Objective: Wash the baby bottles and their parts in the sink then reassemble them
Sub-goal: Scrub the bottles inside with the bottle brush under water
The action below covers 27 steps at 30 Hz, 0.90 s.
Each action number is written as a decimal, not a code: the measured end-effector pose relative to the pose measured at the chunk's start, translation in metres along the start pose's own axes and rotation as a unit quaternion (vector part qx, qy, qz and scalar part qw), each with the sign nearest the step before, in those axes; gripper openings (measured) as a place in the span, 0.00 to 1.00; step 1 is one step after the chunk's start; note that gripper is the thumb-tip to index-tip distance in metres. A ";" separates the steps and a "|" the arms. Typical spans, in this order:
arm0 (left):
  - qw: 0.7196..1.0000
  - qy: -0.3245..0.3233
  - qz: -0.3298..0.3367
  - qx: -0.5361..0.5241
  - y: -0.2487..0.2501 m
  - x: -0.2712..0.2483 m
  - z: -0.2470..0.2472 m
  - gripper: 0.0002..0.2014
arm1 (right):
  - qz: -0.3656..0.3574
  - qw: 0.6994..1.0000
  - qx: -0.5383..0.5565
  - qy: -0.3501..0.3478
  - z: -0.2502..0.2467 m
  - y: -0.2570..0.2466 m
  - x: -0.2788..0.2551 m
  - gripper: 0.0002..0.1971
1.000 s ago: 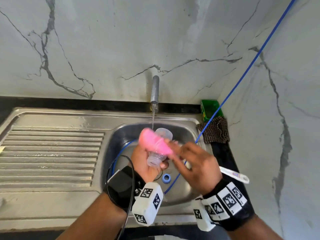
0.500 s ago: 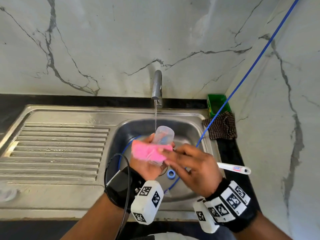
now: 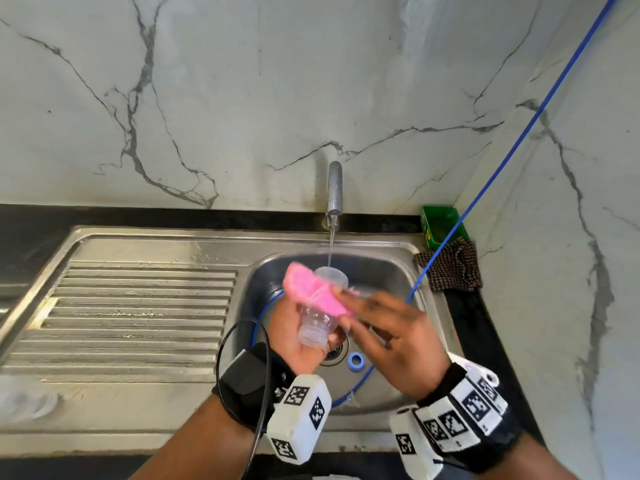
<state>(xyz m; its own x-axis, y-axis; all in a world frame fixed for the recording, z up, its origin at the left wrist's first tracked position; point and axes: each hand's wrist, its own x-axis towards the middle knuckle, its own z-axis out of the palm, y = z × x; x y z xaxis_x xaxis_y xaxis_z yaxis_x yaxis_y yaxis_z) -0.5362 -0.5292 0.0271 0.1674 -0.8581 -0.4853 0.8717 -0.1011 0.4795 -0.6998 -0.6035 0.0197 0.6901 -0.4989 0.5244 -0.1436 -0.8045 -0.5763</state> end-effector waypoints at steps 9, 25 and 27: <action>1.000 0.002 0.000 0.013 0.019 -0.008 -0.019 0.17 | -0.004 1.000 -0.001 -0.026 0.011 -0.020 0.013 0.20; 1.000 -0.005 -0.016 -0.019 0.009 -0.017 -0.019 0.21 | -0.012 0.999 -0.034 -0.026 0.009 -0.036 0.005 0.18; 1.000 -0.004 -0.007 -0.018 0.005 -0.015 -0.021 0.20 | -0.010 0.998 -0.047 -0.044 0.006 -0.032 0.005 0.18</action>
<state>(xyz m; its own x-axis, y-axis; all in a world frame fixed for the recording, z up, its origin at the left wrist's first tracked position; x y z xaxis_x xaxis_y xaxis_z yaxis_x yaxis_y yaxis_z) -0.5243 -0.5058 0.0215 0.1516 -0.8610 -0.4855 0.8899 -0.0950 0.4462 -0.6878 -0.5780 0.0372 0.7527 -0.4546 0.4762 -0.1911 -0.8430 -0.5028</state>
